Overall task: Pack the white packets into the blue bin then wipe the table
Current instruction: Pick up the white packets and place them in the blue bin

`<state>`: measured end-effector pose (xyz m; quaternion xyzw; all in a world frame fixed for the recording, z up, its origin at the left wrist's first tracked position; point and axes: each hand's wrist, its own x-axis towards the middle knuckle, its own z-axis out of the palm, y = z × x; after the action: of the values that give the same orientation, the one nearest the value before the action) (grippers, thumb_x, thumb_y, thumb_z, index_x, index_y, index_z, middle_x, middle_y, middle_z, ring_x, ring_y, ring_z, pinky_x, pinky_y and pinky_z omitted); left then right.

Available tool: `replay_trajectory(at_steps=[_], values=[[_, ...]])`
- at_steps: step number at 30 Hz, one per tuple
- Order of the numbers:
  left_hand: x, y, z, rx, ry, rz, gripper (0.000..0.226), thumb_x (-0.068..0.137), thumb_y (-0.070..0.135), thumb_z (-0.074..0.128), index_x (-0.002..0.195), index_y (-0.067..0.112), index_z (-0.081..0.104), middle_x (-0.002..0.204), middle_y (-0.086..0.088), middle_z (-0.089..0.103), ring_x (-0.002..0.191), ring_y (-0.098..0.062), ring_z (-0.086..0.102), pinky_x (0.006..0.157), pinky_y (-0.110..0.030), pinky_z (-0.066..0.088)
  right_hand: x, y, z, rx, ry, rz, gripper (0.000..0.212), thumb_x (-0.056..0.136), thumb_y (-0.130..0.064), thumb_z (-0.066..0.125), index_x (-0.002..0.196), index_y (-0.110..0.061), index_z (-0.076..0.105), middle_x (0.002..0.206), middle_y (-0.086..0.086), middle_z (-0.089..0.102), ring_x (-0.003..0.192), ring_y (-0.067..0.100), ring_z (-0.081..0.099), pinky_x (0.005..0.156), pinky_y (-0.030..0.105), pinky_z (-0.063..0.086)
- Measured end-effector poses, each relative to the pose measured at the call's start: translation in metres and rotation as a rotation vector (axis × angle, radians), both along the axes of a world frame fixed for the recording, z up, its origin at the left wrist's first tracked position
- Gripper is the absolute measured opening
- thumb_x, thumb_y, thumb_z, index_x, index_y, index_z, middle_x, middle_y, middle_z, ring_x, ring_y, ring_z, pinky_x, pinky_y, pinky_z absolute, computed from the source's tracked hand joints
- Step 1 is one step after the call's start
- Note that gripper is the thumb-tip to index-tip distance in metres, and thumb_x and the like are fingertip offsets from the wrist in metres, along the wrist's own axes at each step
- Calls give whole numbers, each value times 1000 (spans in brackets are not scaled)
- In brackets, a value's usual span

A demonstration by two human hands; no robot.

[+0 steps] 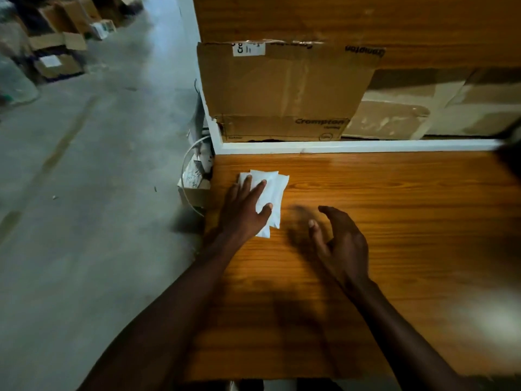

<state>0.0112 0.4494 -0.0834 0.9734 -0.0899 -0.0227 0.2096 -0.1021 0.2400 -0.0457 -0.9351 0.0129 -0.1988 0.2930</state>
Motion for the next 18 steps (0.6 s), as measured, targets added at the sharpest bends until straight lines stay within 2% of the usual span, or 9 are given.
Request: replay_trajectory(at_steps=[4,11,14,18], values=[[0,10,2,-43,-83,-22,62,95,55,44,151,41,21,163,7,12,149,-24,6,120,-45,15,1,21,-4,12,2,-38,50,97,-52,45,130,-18,60,128,3,65,113,23,63,84,35,54],[8,38,5,-112,-172,-20,62,91,54,49,148,37,31,161,5,22,146,-27,19,116,-50,26,27,53,-13,-42,146,-55,61,95,-60,34,137,-20,54,143,6,55,130,24,50,99,43,50],[7,54,9,-206,-205,6,60,92,41,59,147,31,39,160,1,24,147,-26,21,116,-47,28,53,76,-10,-65,178,-3,60,98,-55,40,143,-18,49,153,11,43,141,29,38,110,44,41],[4,73,17,-174,-226,42,60,92,37,62,147,26,39,160,-2,25,146,-29,23,114,-48,29,92,110,-12,-150,362,66,66,99,-60,35,156,-30,21,168,6,8,154,30,6,123,50,16]])
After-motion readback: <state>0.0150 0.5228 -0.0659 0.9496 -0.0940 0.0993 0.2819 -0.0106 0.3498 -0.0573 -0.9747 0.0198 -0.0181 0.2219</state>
